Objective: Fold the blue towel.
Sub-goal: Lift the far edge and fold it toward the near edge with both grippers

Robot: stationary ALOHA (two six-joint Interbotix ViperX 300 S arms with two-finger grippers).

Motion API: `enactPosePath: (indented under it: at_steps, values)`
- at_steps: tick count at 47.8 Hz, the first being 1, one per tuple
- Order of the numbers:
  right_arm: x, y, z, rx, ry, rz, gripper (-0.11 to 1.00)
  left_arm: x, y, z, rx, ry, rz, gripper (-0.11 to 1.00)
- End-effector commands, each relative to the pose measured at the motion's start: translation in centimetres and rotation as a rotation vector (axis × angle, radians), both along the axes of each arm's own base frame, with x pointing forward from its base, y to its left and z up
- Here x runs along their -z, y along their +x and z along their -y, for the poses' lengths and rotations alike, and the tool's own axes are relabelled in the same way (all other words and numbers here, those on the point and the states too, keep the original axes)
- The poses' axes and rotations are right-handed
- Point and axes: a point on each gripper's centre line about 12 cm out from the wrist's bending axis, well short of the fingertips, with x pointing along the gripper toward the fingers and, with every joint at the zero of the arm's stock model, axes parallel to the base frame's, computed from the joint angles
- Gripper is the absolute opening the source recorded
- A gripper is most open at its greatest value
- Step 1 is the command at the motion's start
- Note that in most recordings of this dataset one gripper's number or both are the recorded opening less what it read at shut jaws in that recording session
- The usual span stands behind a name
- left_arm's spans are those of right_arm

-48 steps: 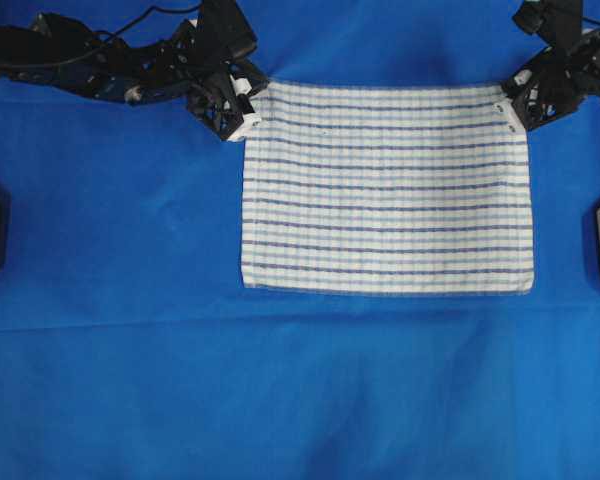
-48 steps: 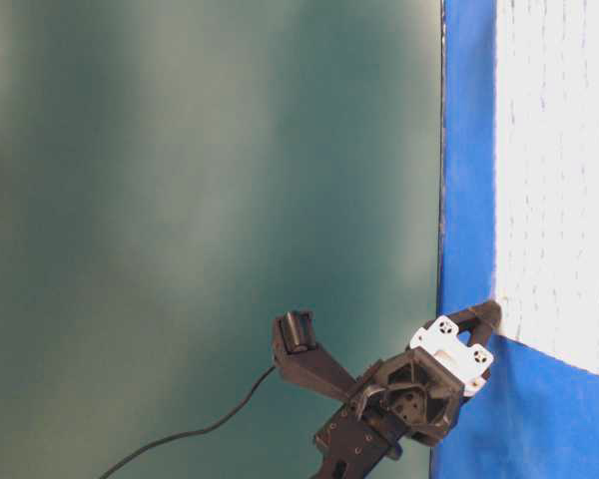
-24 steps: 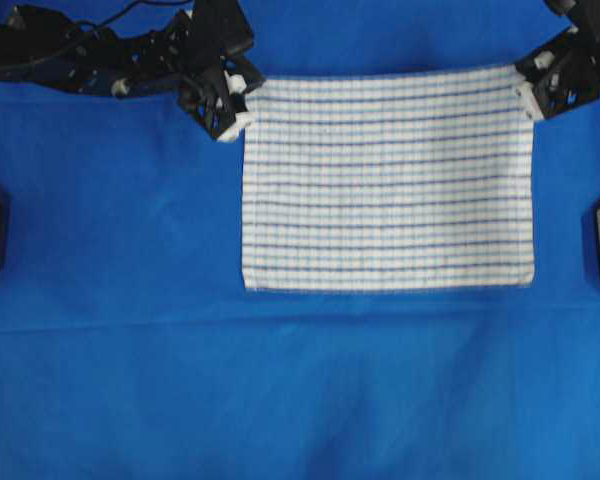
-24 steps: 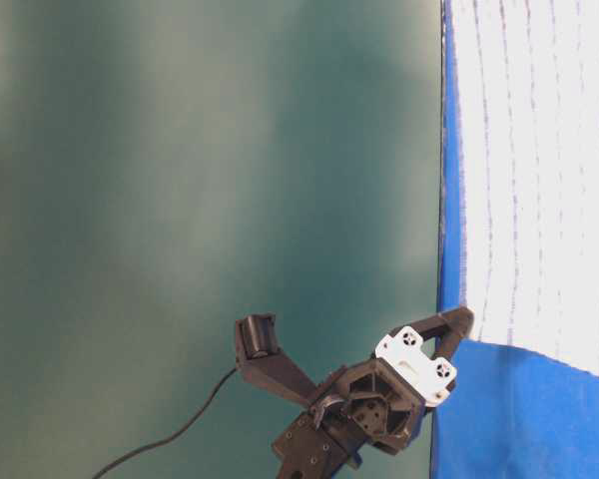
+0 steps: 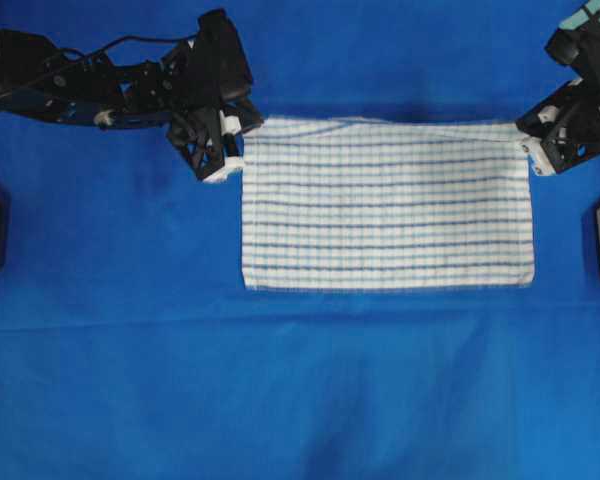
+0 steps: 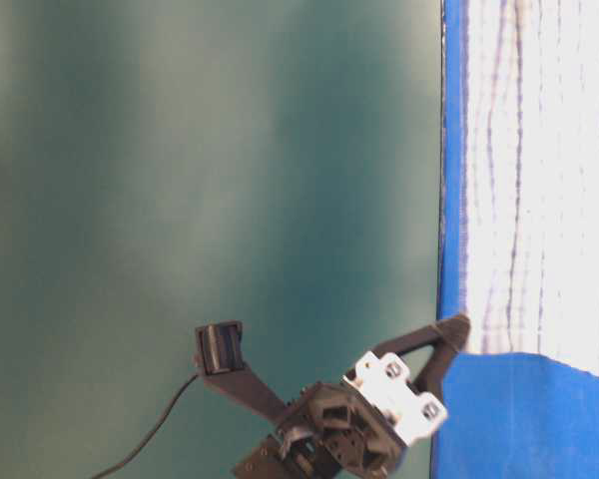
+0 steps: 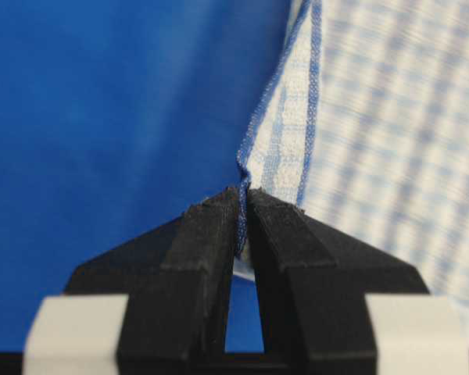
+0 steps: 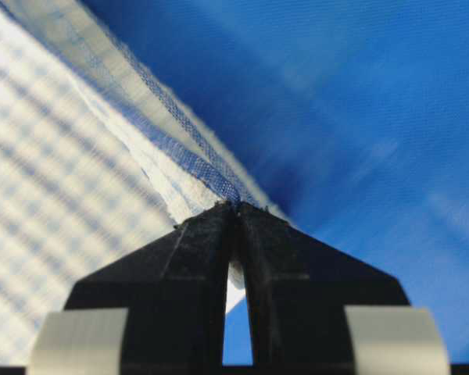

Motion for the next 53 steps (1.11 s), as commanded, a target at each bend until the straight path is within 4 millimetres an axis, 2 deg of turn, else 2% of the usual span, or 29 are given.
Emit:
enactPosePath:
  at_steps: [1, 11, 23, 36, 53]
  values:
    - [-0.9, 0.3, -1.4, -0.045, 0.004, 0.033, 0.05, -1.3, 0.4, 2.1, 0.055, 0.006, 0.030, 0.03]
    - [-2.1, 0.1, -5.5, -0.163, 0.054, 0.065, 0.05, -1.3, 0.4, 6.8, 0.164, -0.015, 0.014, 0.03]
    - [-2.0, 0.2, -8.4, -0.266, 0.111, 0.037, 0.05, -1.6, 0.6, 11.1, 0.235, -0.065, -0.008, 0.03]
    - [-0.7, 0.7, -11.0, -0.341, 0.172, -0.033, 0.05, -1.3, 0.4, 13.6, 0.257, -0.110, -0.028, 0.03]
    - [0.0, 0.9, -12.1, -0.364, 0.198, -0.065, 0.05, -1.3, 0.8, 14.4, 0.276, -0.110, -0.026, 0.03]
